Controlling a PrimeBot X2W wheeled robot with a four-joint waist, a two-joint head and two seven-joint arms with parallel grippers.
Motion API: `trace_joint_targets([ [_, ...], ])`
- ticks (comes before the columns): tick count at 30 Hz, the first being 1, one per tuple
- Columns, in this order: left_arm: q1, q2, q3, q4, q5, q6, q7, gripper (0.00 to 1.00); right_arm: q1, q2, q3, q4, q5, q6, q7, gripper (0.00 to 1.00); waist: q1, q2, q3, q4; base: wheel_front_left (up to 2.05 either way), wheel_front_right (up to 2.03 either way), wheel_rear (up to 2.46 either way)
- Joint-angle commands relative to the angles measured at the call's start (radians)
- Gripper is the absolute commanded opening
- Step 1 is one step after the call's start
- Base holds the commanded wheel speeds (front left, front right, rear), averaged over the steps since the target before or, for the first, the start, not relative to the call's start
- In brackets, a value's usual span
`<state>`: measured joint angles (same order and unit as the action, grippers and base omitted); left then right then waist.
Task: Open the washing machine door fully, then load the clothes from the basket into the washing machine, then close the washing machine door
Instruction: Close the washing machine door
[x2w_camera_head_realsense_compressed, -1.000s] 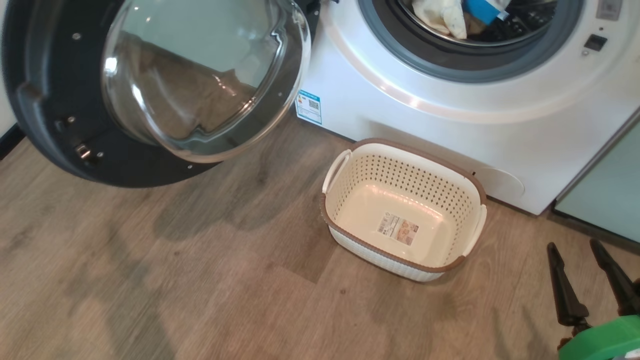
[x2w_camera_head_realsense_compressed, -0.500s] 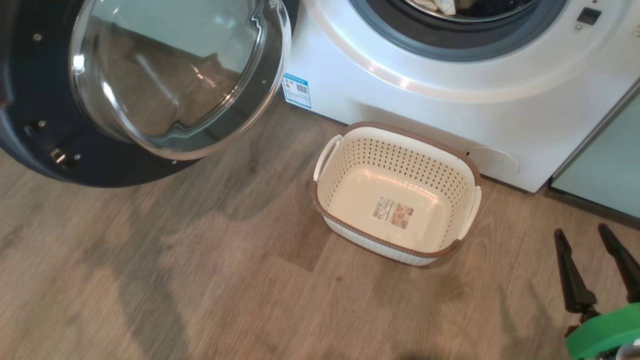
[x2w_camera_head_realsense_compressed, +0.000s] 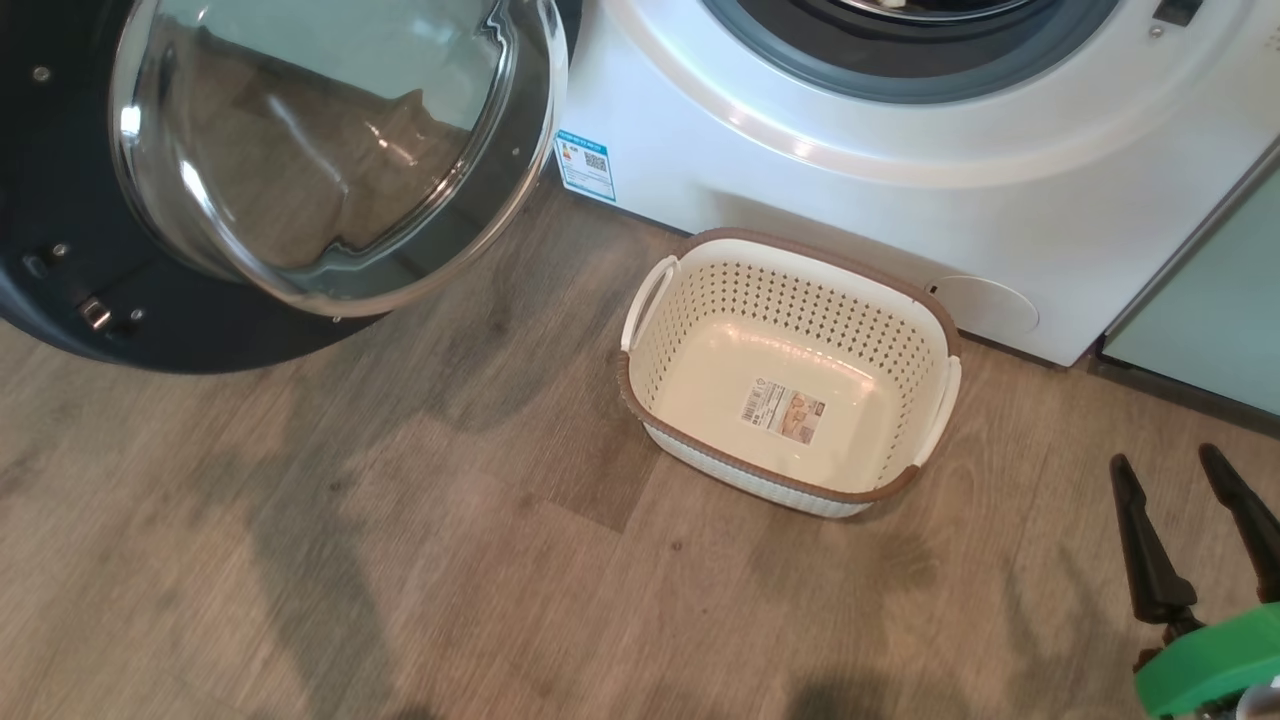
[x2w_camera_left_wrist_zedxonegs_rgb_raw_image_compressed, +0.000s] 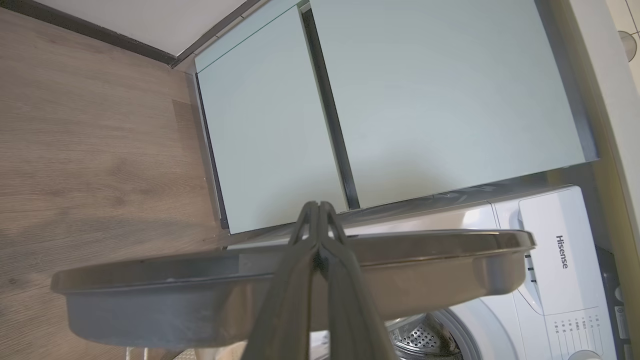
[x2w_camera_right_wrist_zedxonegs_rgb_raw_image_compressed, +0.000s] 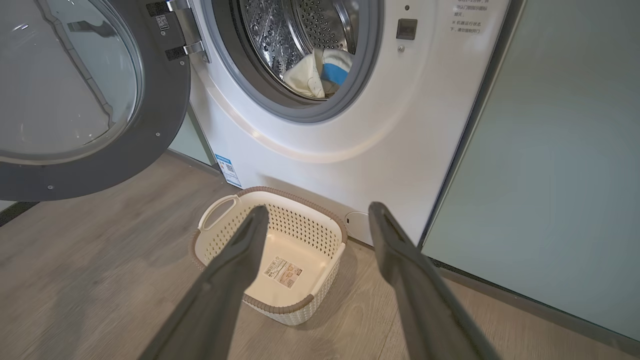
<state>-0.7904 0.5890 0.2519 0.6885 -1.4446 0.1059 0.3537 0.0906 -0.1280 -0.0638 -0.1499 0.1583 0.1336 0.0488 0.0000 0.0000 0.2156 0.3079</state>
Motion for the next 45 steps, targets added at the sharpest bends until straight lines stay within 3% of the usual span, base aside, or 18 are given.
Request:
trace_joint_targets([
  [1,-0.025,0.064,0.017,-0.038,0.002,0.000,0.012,0.00,-0.045,-0.033,0.019,-0.040,0.004,-0.003,0.003,1.00,0.0000,0.0000,0.001,-0.001,0.00,0.00,0.00],
  [28,0.000,0.045,-0.035,-0.066,0.000,-0.034,0.111,0.00,-0.047,-0.032,0.021,-0.038,0.001,-0.003,0.016,1.00,0.0000,0.0000,0.003,0.012,0.00,0.00,0.00],
  [45,0.003,0.014,-0.076,-0.136,-0.029,-0.113,0.206,0.00,-0.046,-0.015,0.016,-0.023,0.000,-0.003,0.016,1.00,0.0000,0.0000,-0.013,0.040,0.00,0.00,0.00],
])
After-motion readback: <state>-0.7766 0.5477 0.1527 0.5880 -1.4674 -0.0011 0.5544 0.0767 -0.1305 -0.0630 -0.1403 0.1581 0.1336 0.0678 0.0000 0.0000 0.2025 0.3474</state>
